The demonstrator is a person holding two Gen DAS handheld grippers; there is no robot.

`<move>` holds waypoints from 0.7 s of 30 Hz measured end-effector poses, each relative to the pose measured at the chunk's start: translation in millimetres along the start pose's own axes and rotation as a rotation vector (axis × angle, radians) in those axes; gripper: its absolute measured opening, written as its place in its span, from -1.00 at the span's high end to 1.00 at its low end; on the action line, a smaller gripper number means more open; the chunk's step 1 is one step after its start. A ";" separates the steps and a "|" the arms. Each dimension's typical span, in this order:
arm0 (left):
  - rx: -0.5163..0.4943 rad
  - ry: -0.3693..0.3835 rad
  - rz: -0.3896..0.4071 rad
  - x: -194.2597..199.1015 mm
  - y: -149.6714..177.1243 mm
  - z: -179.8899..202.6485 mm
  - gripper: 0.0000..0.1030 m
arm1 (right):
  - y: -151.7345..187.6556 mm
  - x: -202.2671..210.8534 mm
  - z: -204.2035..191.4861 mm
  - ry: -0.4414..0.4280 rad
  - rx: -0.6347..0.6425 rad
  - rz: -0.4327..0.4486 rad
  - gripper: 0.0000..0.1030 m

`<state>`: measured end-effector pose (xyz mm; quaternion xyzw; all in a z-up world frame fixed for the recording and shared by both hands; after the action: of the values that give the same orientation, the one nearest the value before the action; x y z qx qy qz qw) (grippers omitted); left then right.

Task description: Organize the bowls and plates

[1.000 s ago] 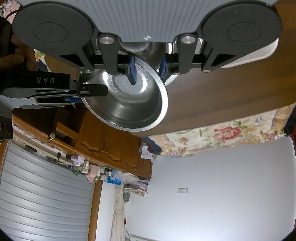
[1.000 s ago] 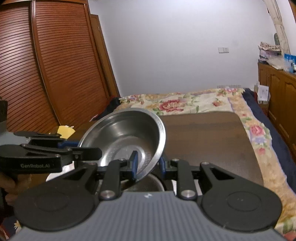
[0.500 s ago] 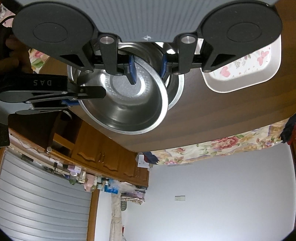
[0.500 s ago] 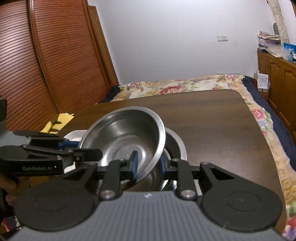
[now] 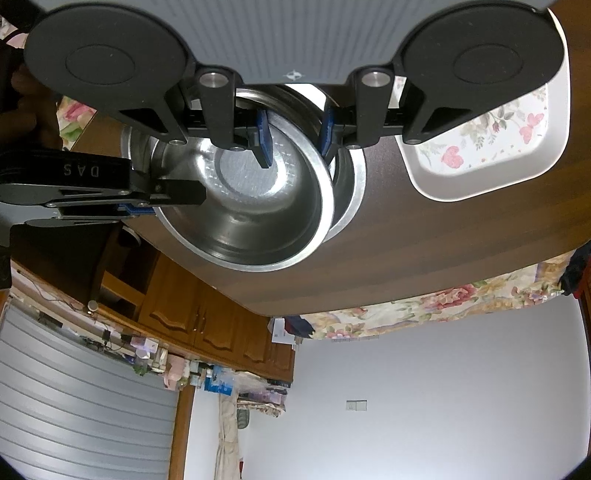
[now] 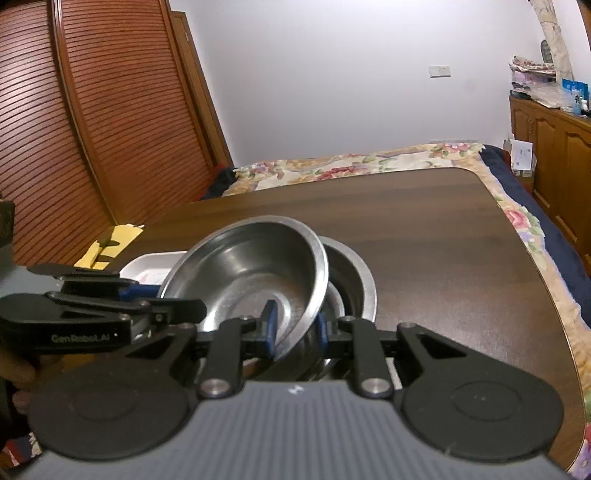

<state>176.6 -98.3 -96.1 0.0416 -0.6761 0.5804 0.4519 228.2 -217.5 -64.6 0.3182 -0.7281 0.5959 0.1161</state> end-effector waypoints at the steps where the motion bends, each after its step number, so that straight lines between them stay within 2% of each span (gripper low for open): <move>1: -0.001 0.001 -0.001 -0.8 0.7 -0.4 0.45 | 0.4 -0.1 0.8 0.001 -0.009 0.004 0.59; 21: 0.031 -0.014 0.027 1.2 0.8 -8.9 0.54 | 0.8 -0.8 -2.8 0.119 0.116 0.025 0.63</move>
<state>180.3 -90.2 -96.7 0.0436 -0.6707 0.5968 0.4384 227.7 -214.6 -64.9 0.2790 -0.6881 0.6564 0.1330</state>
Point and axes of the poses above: each gripper's, at about its wrist camera, not at the fingertips, and x roughly against the way its jaws point, z to its right, y to its underside, the point moved 10 cm from there along -x, roughly the way its jaws point, and after that the axes turned 4 degrees about -z, right-handed, at the moved point
